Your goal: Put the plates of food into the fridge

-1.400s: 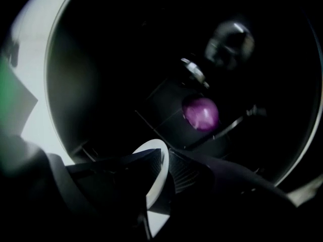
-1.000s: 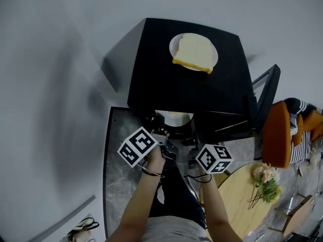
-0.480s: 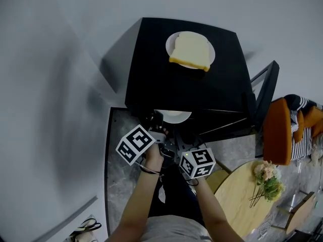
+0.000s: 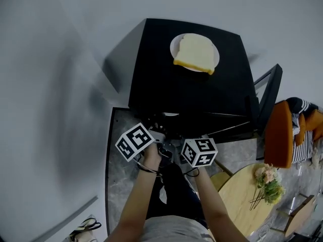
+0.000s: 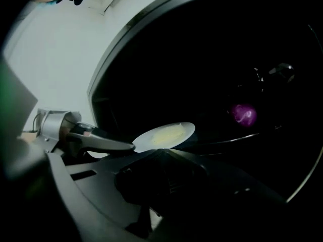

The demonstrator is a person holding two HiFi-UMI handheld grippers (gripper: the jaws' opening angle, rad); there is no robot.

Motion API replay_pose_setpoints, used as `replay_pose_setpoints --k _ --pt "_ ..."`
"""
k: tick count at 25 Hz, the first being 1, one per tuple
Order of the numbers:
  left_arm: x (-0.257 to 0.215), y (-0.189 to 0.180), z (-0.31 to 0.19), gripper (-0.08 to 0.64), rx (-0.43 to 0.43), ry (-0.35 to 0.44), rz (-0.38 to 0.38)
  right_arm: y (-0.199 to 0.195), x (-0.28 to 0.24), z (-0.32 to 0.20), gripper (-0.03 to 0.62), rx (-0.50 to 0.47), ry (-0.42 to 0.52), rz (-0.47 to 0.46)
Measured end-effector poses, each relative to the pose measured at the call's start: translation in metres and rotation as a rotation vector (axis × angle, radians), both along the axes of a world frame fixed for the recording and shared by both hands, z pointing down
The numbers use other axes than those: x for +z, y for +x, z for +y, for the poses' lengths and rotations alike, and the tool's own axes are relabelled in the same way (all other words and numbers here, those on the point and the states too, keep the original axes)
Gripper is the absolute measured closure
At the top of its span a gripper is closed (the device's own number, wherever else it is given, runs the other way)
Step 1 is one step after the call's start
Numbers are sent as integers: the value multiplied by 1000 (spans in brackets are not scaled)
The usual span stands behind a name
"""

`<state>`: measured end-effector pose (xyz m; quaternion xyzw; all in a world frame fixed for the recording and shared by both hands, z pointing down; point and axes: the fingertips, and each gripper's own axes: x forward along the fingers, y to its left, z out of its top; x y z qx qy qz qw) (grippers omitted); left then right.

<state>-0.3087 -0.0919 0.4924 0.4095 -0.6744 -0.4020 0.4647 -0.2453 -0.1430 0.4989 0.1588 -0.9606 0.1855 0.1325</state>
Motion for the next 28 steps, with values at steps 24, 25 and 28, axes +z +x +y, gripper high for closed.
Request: replay_pose_setpoints --k 24,25,28 --pt "-54 25 46 537 138 -126 -808 5 -46 -4 580 110 241 -103" --pt "-59 24 48 537 134 -126 -831 10 -51 1 580 119 248 -113" --pt "-75 25 53 537 125 -118 -898 29 -65 20 580 145 242 -154"
